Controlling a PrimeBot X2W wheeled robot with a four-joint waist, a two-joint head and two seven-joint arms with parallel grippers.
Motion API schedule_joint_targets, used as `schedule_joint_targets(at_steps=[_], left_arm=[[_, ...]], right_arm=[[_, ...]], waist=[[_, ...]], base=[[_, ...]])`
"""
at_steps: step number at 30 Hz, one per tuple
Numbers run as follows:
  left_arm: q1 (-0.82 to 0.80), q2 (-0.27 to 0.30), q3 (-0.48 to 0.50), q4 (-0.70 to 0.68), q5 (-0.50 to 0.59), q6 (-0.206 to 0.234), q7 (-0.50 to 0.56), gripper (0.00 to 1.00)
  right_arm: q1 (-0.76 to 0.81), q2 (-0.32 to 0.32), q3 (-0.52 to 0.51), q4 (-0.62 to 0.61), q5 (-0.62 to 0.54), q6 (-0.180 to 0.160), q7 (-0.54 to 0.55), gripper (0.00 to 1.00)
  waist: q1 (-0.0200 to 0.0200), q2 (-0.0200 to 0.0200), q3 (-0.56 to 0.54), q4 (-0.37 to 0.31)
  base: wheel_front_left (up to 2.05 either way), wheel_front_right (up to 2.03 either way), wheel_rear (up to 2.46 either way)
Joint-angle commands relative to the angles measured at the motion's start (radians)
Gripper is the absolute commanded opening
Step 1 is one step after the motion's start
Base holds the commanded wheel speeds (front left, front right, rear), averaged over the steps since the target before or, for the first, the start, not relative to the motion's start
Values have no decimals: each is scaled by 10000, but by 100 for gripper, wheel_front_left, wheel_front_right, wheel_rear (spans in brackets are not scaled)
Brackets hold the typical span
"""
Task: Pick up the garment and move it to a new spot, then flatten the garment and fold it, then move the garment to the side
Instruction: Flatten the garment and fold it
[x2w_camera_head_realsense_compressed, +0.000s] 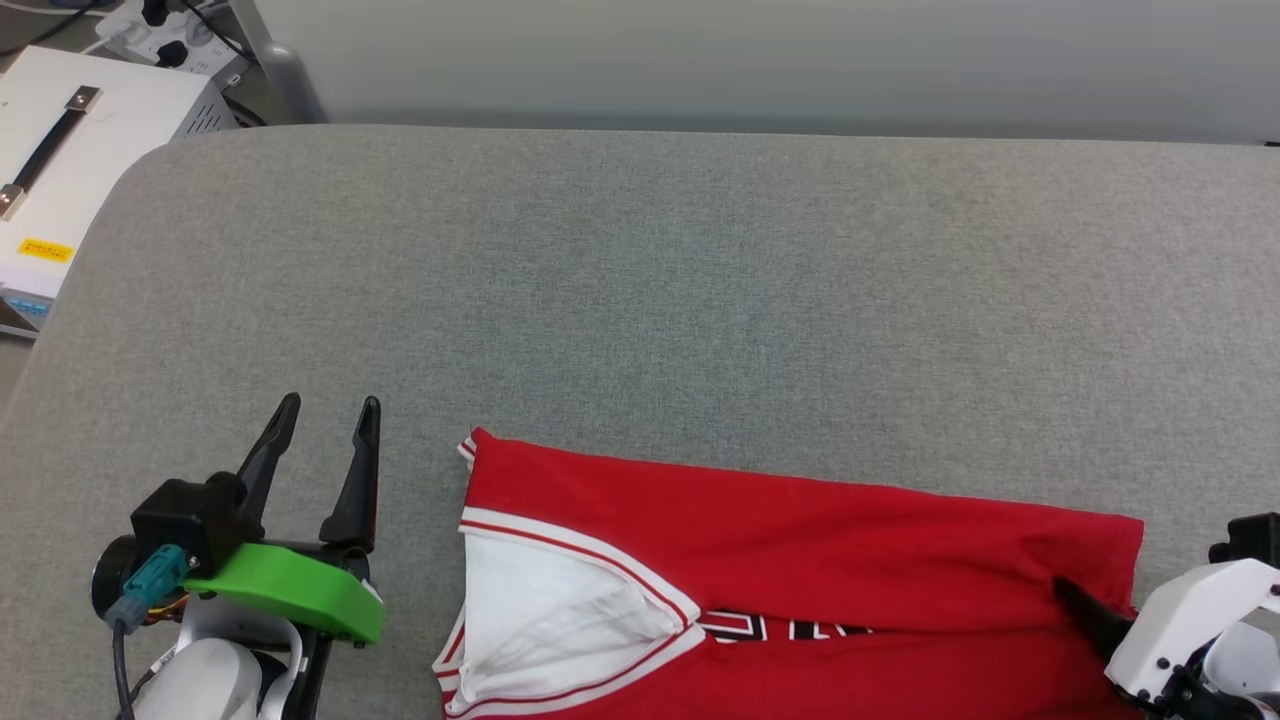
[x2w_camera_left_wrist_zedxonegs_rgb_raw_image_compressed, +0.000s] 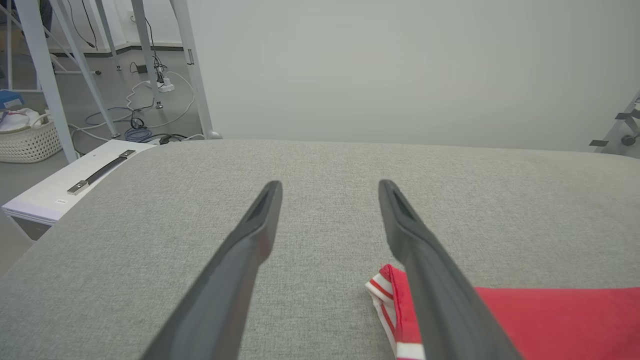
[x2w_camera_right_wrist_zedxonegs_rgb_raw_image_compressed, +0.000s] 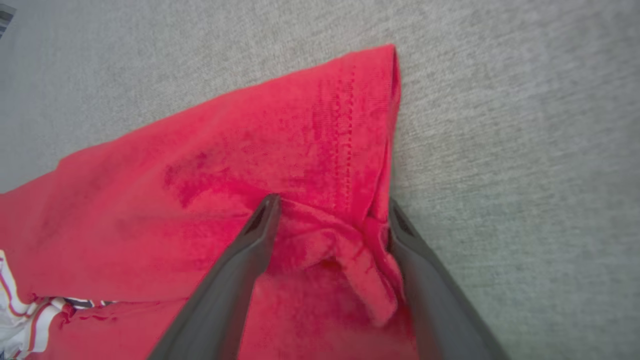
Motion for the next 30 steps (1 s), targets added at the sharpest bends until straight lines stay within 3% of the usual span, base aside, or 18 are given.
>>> schedule_joint_targets(at_steps=[1, 5, 6, 7, 8, 18, 25, 30], left_arm=[[165, -106, 72, 43, 89, -75, -58, 100], [196, -276, 199, 215, 213, -237, -58, 100], [202, -308, 226, 257, 239, -270, -58, 100], [211, -338, 255, 295, 265, -300, -58, 100], [220, -362, 279, 322, 282, -321, -58, 100], [341, -620, 474, 533, 460, -553, -58, 100], [422, -795, 564, 629, 562, -685, -59, 100], [427, -884, 596, 717, 623, -766, -59, 100]], right_arm=[[-3, 296, 288, 342, 123, 8, 36, 100], [57, 274, 595, 640, 211, 8, -47, 100], [64, 249, 621, 691, 239, 8, -70, 46], [68, 217, 602, 732, 265, 8, -125, 19], [64, 181, 578, 753, 277, 8, -187, 0], [33, -504, 276, 689, 146, 8, -864, 0], [60, -1624, -167, 596, -11, 8, -1474, 0], [-85, -2066, -603, 778, -150, 8, -1670, 0]], waist=[[0, 0, -34, -9], [0, 0, -109, -14], [0, 0, -129, -16], [0, 0, -151, -21], [0, 0, -167, -25], [0, 0, -386, -84], [0, 0, -493, -145], [0, 0, -580, -176]], base=[[0, 0, 0], [0, 0, 0], [0, 0, 0], [0, 0, 0], [0, 0, 0], [0, 0, 0], [0, 0, 0], [0, 0, 0]])
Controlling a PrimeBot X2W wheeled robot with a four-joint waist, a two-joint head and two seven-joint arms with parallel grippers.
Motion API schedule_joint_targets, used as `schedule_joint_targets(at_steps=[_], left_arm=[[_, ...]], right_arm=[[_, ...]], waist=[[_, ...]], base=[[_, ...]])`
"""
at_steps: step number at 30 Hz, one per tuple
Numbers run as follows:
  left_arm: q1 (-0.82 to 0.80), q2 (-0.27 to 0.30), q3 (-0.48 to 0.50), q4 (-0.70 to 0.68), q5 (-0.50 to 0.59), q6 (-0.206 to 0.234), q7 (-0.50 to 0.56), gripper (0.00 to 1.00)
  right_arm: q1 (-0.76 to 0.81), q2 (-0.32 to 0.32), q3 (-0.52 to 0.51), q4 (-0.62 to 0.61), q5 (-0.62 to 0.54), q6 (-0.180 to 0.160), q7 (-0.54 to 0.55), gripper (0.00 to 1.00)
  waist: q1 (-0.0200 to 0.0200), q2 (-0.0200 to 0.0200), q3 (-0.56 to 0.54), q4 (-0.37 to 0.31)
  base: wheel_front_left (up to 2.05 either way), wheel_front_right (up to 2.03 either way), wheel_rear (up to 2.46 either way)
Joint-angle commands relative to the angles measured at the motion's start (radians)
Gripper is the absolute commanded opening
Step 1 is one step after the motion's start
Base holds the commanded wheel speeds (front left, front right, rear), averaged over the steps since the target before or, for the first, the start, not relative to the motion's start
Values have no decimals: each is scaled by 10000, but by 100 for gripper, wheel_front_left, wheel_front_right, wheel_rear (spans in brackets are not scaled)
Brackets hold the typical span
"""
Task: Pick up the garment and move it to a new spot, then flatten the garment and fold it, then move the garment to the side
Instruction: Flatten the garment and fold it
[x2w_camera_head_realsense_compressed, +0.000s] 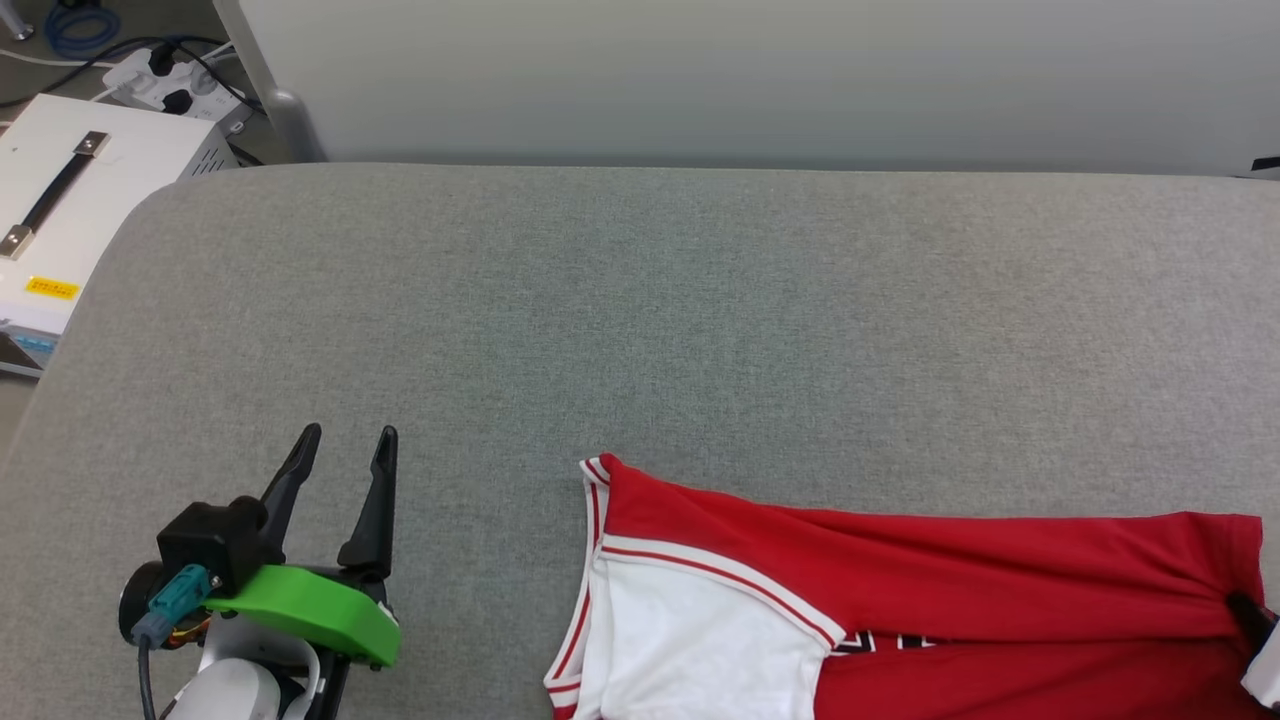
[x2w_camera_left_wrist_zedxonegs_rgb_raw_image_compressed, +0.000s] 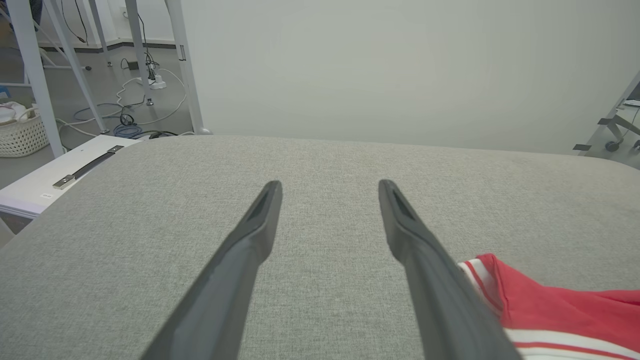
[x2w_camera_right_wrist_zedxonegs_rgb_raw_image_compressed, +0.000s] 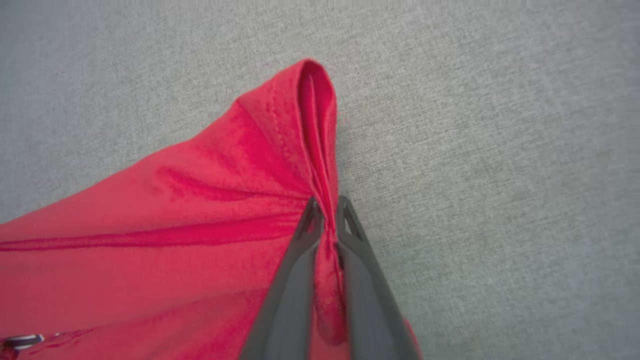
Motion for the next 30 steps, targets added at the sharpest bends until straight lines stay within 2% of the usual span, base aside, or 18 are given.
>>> schedule_joint_targets(at_steps=[1, 7, 18, 30], left_arm=[[177, -84, 42, 35, 89, -65, -59, 100], [269, -210, 91, 133, 157, -146, -59, 100], [675, -411, 196, 223, 235, -214, -59, 100], [781, -578, 237, 245, 296, -312, -59, 100]], right_arm=[[-100, -82, -104, 22, -42, -17, -55, 0], [33, -68, -192, -221, 77, -17, 47, 0], [1108, 655, 343, -1868, 525, -17, 873, 0], [1753, 2373, 1101, -4148, 1263, -17, 2960, 0]], waist=[[0, -1, -52, -9], [0, -1, -276, -17], [0, -1, -875, -26], [0, -1, -994, 247]], base=[[0, 0, 0], [0, 0, 0], [0, 0, 0], [0, 0, 0]])
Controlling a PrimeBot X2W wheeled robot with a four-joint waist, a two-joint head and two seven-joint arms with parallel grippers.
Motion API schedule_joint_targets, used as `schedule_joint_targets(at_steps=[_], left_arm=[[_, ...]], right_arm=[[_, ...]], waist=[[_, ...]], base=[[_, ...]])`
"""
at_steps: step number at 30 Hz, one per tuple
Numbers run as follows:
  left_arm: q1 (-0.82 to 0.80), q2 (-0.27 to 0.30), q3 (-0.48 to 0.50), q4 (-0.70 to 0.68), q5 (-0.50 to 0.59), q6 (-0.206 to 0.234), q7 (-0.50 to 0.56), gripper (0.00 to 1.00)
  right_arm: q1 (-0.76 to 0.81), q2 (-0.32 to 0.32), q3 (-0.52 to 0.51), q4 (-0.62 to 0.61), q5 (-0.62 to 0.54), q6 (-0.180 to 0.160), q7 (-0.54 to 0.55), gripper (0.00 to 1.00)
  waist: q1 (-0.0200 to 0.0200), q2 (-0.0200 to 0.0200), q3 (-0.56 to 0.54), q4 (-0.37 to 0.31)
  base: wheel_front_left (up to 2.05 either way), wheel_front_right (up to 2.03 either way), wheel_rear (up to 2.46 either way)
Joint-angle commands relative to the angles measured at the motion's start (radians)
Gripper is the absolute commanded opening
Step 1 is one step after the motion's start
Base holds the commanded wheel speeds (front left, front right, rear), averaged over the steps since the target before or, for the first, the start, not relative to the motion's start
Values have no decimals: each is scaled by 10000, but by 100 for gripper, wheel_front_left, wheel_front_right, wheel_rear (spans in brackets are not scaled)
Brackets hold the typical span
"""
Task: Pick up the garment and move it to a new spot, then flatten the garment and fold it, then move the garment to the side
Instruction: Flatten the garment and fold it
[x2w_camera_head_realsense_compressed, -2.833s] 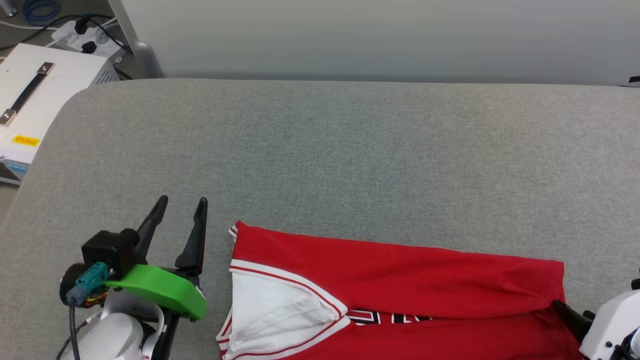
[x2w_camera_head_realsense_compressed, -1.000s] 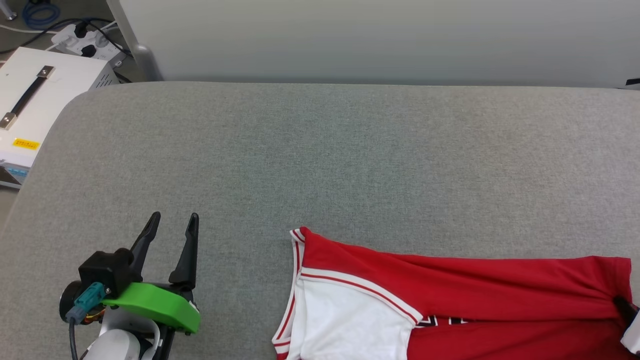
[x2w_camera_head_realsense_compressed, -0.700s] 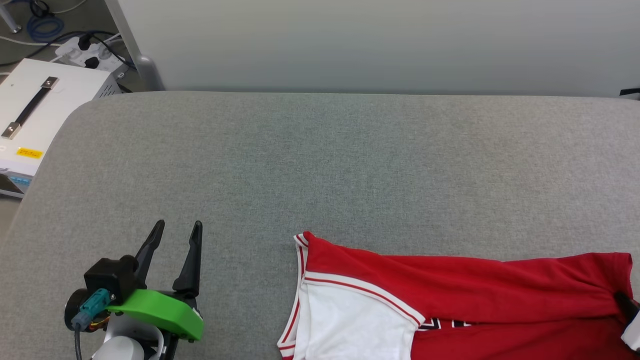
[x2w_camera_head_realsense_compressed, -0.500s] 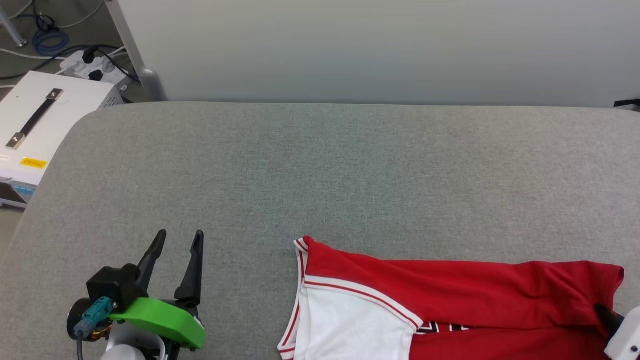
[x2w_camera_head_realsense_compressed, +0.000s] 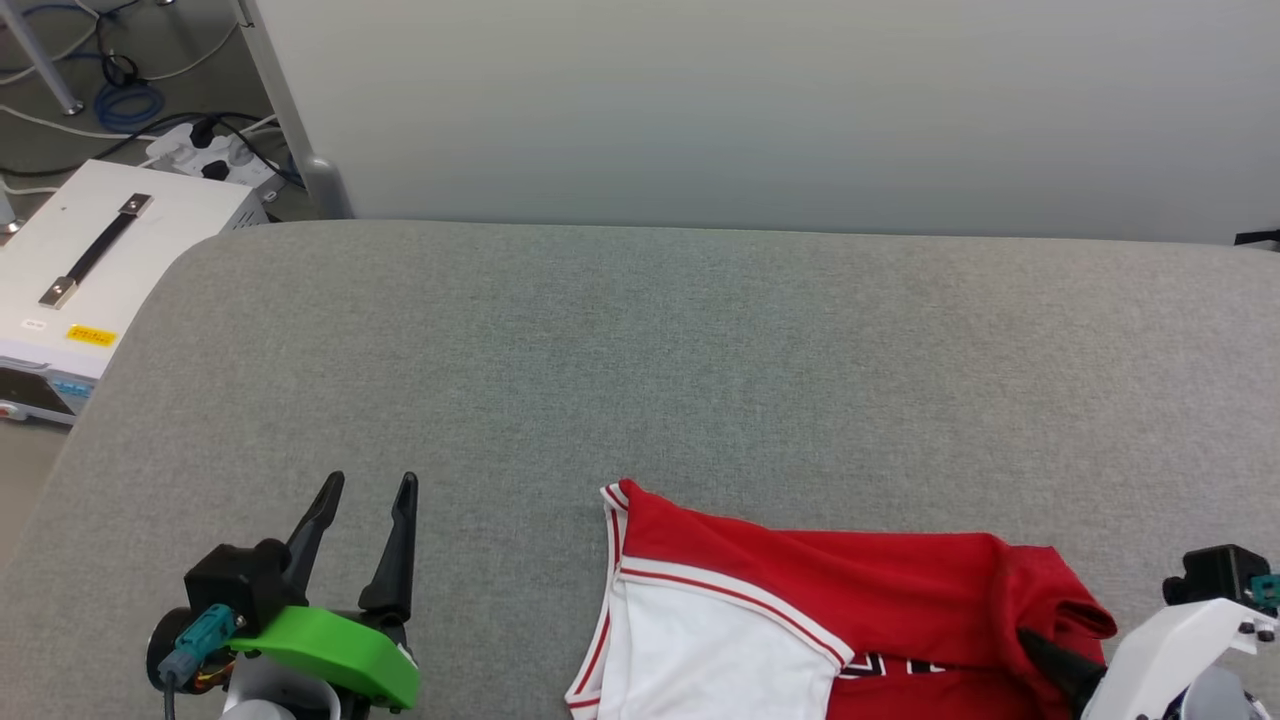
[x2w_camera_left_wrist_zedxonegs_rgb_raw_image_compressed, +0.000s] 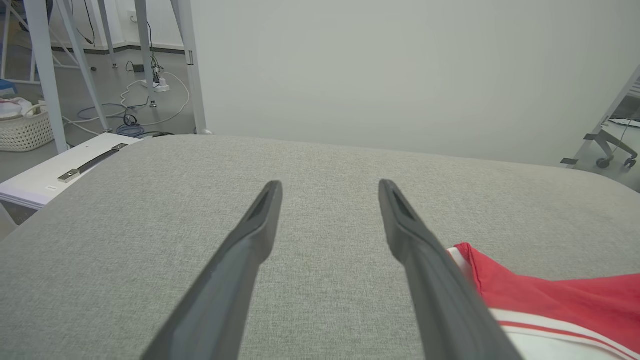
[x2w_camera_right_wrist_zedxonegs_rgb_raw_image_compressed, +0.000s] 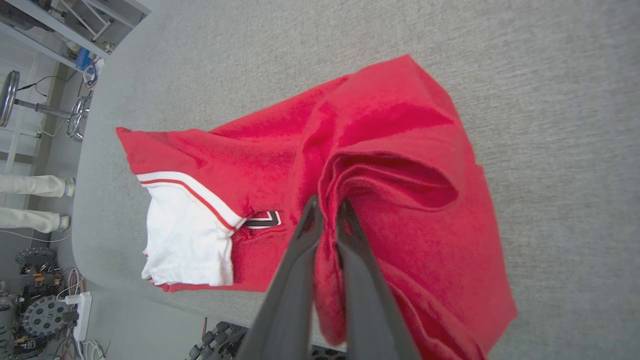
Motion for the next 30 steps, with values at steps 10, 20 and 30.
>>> schedule_joint_targets(at_steps=[10, 20, 30], left_arm=[[162, -117, 222, 98, 115, -135, -59, 100], [44, -71, 293, 149, 155, -196, -58, 100], [-122, -142, 208, 238, 111, -231, -57, 100]], right_arm=[[-388, 166, 1882, 727, 2617, -6, -942, 0], [-2197, 168, 4723, 3304, 3945, -6, -3496, 0], [-3922, 169, 6158, 6026, 4029, -6, -4741, 0]], waist=[[0, 0, -79, 502], [0, 0, -66, 1024], [0, 0, 171, 1540]], base=[[0, 0, 0], [0, 0, 0], [0, 0, 0]])
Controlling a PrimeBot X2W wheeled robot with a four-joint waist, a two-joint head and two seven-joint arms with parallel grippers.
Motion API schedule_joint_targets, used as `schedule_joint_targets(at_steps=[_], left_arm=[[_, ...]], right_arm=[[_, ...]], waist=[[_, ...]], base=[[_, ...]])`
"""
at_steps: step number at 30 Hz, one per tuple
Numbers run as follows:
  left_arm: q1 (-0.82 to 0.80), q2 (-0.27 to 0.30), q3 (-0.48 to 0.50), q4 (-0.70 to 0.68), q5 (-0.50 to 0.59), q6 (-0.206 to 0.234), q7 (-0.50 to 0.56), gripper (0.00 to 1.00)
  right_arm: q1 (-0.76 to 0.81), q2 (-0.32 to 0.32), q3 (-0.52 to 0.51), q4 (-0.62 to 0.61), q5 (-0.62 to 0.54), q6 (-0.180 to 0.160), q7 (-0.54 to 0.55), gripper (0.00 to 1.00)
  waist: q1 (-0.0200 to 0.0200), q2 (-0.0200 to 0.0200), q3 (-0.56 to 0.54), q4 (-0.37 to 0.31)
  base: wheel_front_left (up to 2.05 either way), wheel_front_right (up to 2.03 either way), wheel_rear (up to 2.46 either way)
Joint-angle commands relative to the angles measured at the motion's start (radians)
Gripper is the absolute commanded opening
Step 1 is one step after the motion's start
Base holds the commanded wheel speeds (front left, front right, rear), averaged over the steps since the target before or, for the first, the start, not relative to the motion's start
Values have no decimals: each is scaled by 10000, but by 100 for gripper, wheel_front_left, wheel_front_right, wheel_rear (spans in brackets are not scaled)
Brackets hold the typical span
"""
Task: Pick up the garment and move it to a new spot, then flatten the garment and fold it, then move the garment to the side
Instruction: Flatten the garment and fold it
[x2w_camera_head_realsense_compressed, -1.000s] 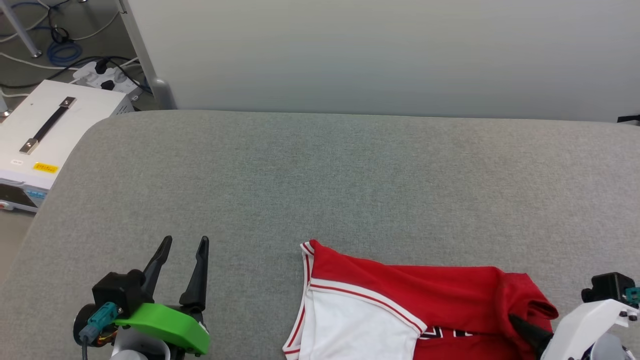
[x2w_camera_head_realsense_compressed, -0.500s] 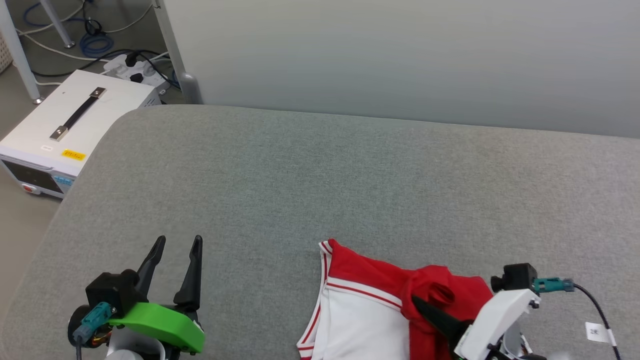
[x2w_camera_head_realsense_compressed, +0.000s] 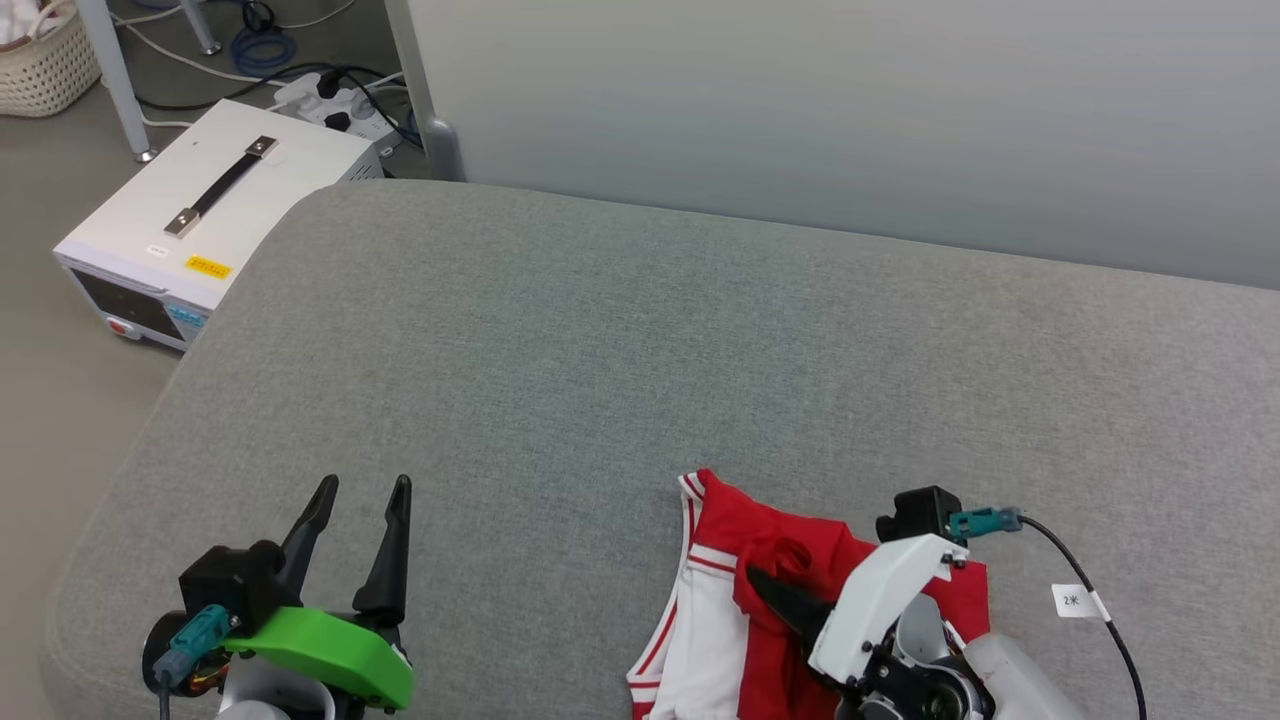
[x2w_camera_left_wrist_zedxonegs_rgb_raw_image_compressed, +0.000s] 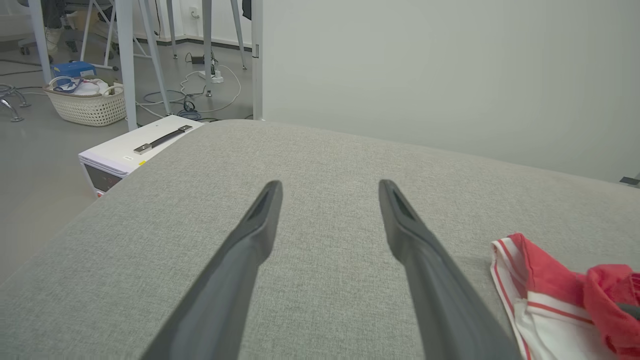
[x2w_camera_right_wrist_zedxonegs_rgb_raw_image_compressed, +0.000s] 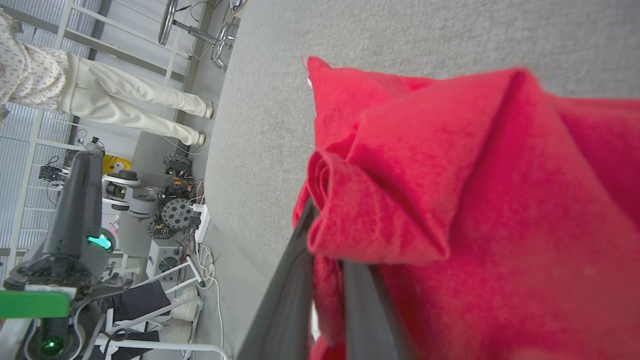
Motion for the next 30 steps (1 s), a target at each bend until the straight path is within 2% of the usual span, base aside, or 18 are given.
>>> schedule_joint_targets(at_steps=[1, 2, 3, 4, 8, 13, 20, 24, 30], left_arm=[[-100, -74, -12, 31, 32, -52, -57, 100], [-106, -81, -23, 45, 33, -62, -57, 100], [-122, -93, -37, 66, 34, -73, -57, 100], [-135, -107, -46, 83, 30, -80, -57, 100], [-158, -150, -51, 156, 23, -91, -58, 100], [-84, -156, -16, 204, 27, -97, -58, 100], [15, -223, -74, 168, -14, -104, -58, 100], [66, -244, -84, 82, -47, -92, -58, 100], [55, -314, -139, -42, -87, -74, -58, 100]], right_arm=[[-310, -19, 168, 317, 58, 6, -162, 0], [-430, -19, 302, 489, 61, 6, -240, 18], [-556, -19, 476, 650, 122, 6, -354, 54], [-636, -19, 600, 780, 214, 6, -453, 100], [-982, -19, 1372, 1088, 368, 6, -843, 100], [-1216, -19, 2172, 853, 819, 6, -906, 100], [-1532, -18, 2166, 738, 868, 6, -913, 100], [-1954, -63, 1560, 928, -389, 6, -884, 100], [-2127, -1265, 652, -218, -3256, 6, -613, 100]], waist=[[0, 0, 103, 111], [0, 0, 124, 132], [0, 0, 142, 154], [0, 0, 151, 168], [0, 0, 118, 188], [0, 0, -64, 50], [0, 0, -290, -314], [0, 0, -349, -624], [0, 0, -352, -1025]], base=[[0, 0, 0], [0, 0, 0], [0, 0, 0], [0, 0, 0], [0, 0, 0], [0, 0, 0], [0, 0, 0], [0, 0, 0], [0, 0, 0]])
